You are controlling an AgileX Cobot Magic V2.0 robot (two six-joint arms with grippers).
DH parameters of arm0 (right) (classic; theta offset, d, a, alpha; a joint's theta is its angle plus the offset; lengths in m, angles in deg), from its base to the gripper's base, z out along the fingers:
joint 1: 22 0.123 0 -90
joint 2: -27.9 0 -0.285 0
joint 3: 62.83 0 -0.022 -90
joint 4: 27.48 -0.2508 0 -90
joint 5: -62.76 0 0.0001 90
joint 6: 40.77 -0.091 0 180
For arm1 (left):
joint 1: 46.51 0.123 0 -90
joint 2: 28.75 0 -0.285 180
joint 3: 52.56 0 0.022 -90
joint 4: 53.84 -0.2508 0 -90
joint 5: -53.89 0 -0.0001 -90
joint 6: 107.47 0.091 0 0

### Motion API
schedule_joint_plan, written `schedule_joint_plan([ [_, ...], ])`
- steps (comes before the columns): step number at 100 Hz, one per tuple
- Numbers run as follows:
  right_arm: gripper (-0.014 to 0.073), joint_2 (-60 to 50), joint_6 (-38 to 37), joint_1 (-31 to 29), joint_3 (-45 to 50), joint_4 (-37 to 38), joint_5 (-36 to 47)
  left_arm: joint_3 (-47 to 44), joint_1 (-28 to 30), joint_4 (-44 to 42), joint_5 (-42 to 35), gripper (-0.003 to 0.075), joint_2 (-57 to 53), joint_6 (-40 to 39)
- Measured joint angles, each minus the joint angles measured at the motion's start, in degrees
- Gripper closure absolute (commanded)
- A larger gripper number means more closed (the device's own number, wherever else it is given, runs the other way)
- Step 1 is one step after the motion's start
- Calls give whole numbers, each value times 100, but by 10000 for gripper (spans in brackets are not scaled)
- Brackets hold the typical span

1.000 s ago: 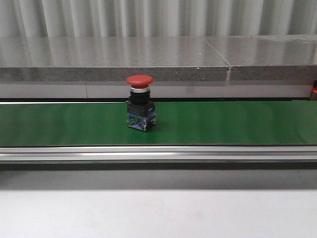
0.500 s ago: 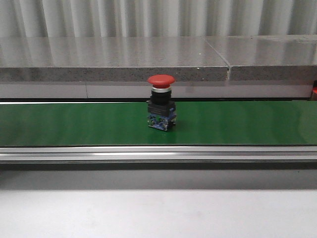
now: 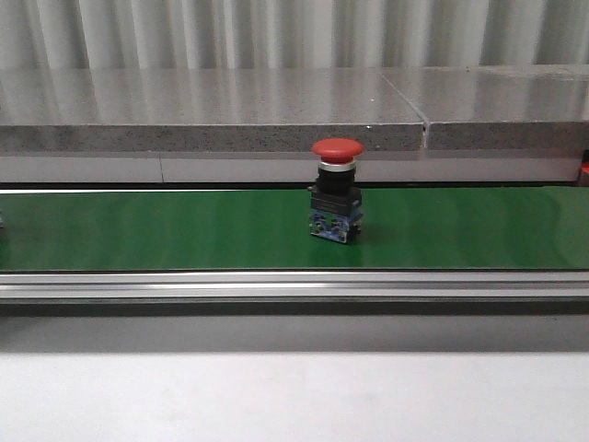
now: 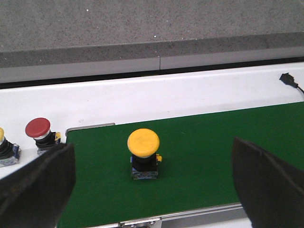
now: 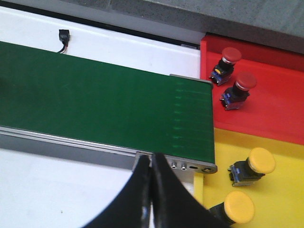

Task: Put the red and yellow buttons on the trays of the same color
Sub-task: 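Move the right gripper over the belt's end toward the red button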

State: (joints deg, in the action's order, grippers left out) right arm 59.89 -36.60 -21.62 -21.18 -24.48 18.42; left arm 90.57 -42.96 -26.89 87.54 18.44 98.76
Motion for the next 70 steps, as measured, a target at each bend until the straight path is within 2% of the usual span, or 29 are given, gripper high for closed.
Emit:
schedule_joint_plan([
  [3, 661, 0, 0, 0, 0, 30, 0, -111, 0, 0, 0, 204, -175, 0],
  [11, 661, 0, 0, 0, 0, 82, 9, -322, 0, 0, 0, 318, -593, 7],
  [33, 661, 0, 9, 0, 0, 91, 9, -678, 0, 0, 0, 736, -1282, 7],
  [70, 661, 0, 9, 9, 0, 94, 199, -748, 0, 0, 0, 740, -1309, 7],
])
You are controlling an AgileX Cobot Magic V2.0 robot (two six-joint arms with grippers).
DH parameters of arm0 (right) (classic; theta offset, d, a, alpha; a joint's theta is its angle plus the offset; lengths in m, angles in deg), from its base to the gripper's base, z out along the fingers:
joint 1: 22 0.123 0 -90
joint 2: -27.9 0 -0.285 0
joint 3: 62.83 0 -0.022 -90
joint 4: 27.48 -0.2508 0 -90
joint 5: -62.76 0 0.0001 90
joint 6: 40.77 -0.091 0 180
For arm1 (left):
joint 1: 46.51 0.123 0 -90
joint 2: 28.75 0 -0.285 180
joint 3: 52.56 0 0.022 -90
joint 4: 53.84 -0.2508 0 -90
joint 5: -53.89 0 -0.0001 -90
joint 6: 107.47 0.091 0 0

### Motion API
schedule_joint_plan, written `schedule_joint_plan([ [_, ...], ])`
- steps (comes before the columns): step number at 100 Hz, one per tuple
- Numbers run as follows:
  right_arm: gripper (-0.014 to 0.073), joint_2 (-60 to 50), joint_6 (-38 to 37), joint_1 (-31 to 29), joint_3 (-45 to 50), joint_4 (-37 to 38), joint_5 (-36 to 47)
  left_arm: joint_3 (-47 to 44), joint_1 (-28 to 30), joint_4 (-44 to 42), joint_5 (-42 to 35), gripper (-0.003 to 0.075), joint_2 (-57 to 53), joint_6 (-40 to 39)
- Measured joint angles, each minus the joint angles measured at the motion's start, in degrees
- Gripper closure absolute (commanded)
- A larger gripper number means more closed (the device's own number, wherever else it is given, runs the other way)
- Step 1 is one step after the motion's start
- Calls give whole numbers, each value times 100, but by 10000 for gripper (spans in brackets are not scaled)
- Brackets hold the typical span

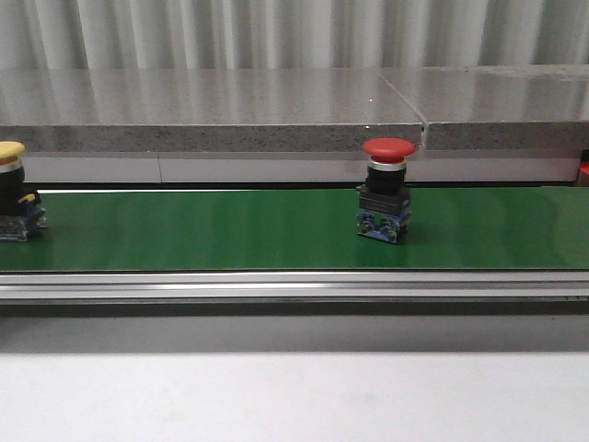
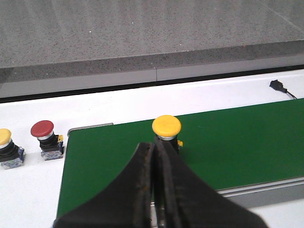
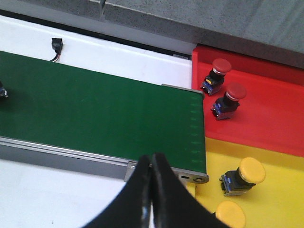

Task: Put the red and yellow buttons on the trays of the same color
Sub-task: 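Move the right gripper over the belt's end toward the red button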

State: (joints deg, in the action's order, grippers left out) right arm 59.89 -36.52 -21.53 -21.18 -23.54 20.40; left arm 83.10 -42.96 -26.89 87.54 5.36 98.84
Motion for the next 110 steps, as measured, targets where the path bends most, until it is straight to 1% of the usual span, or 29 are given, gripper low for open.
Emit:
schedule_joint_plan([
  [7, 655, 0, 0, 0, 0, 0, 0, 0, 0, 0, 0, 740, 0, 0],
  [12, 628, 0, 0, 0, 0, 0, 0, 0, 0, 0, 0, 740, 0, 0],
  [19, 529, 0, 0, 0, 0, 0, 0, 0, 0, 0, 0, 740, 0, 0],
  [23, 432, 0, 0, 0, 0, 0, -37, 0, 0, 0, 0, 740, 0, 0],
  [24, 394, 0, 0, 0, 0, 0, -54, 0, 0, 0, 0, 740, 0, 0],
  [26, 354, 0, 0, 0, 0, 0, -75, 0, 0, 0, 0, 740, 0, 0],
  [33, 113, 0, 0, 0, 0, 0, -196, 0, 0, 0, 0, 740, 0, 0],
  [35, 72, 0, 0, 0, 0, 0, -218, 0, 0, 0, 0, 740, 0, 0],
  [38, -17, 0, 0, 0, 0, 0, -262, 0, 0, 0, 0, 740, 0, 0],
  [41, -73, 0, 0, 0, 12, -29, -260, 0, 0, 0, 0, 740, 0, 0],
  [42, -78, 0, 0, 10, 12, -30, -260, 0, 0, 0, 0, 740, 0, 0],
  [52, -36, 0, 0, 4, 60, -238, -260, 0, 0, 0, 0, 740, 0, 0],
  [73, -36, 549, 0, 51, 60, -555, -175, 0, 0, 0, 0, 740, 0, 5],
  [93, -36, 1631, 38, 478, 60, -608, 218, 0, 0, 0, 0, 740, 0, 5],
  [110, -36, 2832, 50, 912, -83, -617, 542, 0, 0, 0, 0, 740, 0, 5],
])
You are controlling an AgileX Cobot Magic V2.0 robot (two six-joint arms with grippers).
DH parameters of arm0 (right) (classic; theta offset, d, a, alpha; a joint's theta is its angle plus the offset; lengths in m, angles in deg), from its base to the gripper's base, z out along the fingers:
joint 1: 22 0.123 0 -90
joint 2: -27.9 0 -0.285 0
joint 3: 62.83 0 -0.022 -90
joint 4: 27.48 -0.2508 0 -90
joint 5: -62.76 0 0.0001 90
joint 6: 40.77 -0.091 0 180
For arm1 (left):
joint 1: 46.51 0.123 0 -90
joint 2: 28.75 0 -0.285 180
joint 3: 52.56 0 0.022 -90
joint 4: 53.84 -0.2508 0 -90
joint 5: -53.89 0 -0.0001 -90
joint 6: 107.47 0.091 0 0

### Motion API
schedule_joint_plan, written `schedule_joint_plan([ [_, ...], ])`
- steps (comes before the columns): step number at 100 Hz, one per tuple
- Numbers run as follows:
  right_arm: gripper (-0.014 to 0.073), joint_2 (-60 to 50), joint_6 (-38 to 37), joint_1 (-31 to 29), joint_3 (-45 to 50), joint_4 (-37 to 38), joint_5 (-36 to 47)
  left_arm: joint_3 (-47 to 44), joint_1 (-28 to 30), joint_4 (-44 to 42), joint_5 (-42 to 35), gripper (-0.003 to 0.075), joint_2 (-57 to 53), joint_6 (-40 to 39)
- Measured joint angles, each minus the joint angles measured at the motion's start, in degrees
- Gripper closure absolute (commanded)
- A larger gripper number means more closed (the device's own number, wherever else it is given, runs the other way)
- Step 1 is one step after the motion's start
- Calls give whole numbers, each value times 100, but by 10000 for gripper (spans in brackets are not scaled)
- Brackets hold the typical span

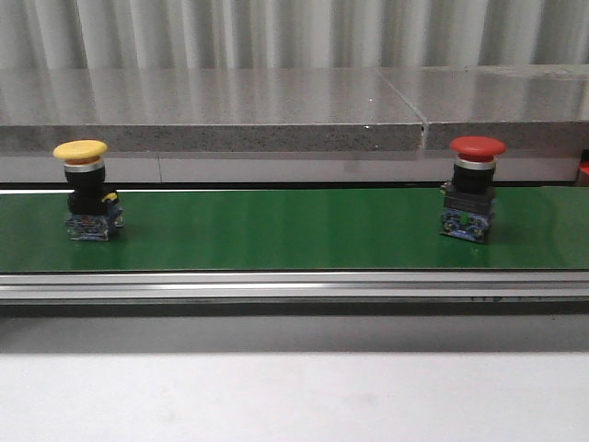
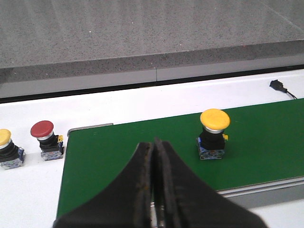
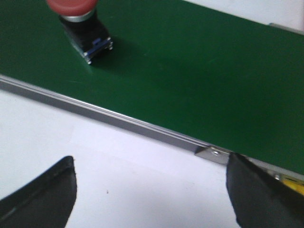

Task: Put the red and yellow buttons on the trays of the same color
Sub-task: 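Move the right gripper over the belt's end toward the red button, then grasp the red button at the belt's end with the right gripper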

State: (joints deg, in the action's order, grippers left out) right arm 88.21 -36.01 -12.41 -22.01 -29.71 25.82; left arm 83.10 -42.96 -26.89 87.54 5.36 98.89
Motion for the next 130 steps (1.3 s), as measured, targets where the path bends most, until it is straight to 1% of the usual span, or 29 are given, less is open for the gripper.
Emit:
schedule_joint_plan([
  [19, -36, 1236, 11, 221, -691, -48, 22, 0, 0, 0, 0, 740, 0, 9],
  [53, -36, 2707, 11, 243, -1939, -62, 59, 0, 0, 0, 0, 740, 0, 9],
  [60, -23, 3004, 11, 243, -2123, -62, 59, 0, 0, 0, 0, 740, 0, 9],
  [67, 20, 3279, 11, 243, -2266, -62, 49, 0, 0, 0, 0, 740, 0, 9],
  [72, 79, 3469, 25, 243, -2353, -62, 28, 0, 0, 0, 0, 740, 0, 9],
  [79, 199, 3652, 25, 243, -2430, -62, -36, 0, 0, 0, 0, 740, 0, 9],
  [84, 300, 3728, 25, 243, -2474, -62, -146, 0, 0, 0, 0, 740, 0, 9],
  [91, 379, 3756, 25, 243, -2544, -62, -325, 0, 0, 0, 0, 740, 0, 9],
  [96, 397, 3756, 25, 216, -2629, -62, -528, 0, 0, 0, 0, 740, 0, 9],
  [109, 398, 3756, 25, -37, -3027, -62, -965, 0, 0, 0, 0, 740, 0, 9],
  [121, 398, 3756, 25, -547, -3596, -52, -1334, 0, 0, 0, 0, 740, 0, 9],
  [130, 398, 3756, 25, -1068, -3949, -52, -1448, 0, 0, 0, 0, 740, 0, 9],
])
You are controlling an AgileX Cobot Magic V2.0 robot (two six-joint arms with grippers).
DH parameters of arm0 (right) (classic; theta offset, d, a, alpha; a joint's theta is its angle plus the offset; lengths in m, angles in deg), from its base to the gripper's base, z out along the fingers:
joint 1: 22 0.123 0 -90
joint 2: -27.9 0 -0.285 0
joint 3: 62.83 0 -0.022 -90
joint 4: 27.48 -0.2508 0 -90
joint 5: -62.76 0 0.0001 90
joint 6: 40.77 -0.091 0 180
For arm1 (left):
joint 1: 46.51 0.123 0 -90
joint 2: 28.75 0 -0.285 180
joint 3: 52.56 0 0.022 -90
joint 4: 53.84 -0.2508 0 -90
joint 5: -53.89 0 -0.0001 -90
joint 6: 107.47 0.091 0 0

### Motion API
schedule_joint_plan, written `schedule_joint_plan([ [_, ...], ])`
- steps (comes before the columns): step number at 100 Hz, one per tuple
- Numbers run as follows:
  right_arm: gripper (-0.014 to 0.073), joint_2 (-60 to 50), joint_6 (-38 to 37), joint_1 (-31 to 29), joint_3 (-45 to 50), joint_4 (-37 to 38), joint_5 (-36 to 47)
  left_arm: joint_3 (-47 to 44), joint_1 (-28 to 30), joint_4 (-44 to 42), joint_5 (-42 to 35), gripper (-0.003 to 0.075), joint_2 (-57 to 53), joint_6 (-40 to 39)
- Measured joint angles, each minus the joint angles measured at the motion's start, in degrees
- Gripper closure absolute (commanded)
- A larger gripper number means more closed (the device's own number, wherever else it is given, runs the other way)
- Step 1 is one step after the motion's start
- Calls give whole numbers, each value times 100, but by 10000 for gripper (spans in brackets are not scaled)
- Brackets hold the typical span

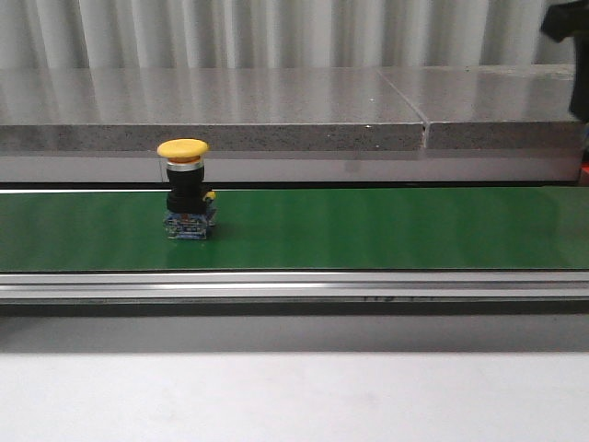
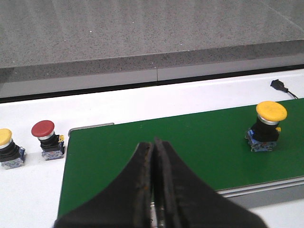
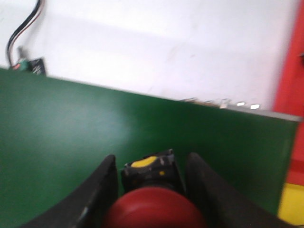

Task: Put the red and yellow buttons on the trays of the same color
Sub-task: 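Grasp the red button at the belt's end with the right gripper, then lower the red button into the red tray and open the right gripper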

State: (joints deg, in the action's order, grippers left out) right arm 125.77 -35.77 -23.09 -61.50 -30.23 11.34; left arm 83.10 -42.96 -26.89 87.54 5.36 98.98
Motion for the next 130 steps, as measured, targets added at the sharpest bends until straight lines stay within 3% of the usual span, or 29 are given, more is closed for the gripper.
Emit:
schedule_joint_plan([
  [31, 398, 455, 0, -1941, -1100, 11, 11, 0, 0, 0, 0, 740, 0, 0],
  [52, 398, 1357, 0, -2699, -1712, -151, 163, 0, 0, 0, 0, 740, 0, 0],
  [91, 398, 2890, 0, -3036, -2233, -198, 402, 0, 0, 0, 0, 740, 0, 4],
  [130, 398, 3338, 0, -3036, -2254, -223, 528, 0, 0, 0, 0, 740, 0, 4],
])
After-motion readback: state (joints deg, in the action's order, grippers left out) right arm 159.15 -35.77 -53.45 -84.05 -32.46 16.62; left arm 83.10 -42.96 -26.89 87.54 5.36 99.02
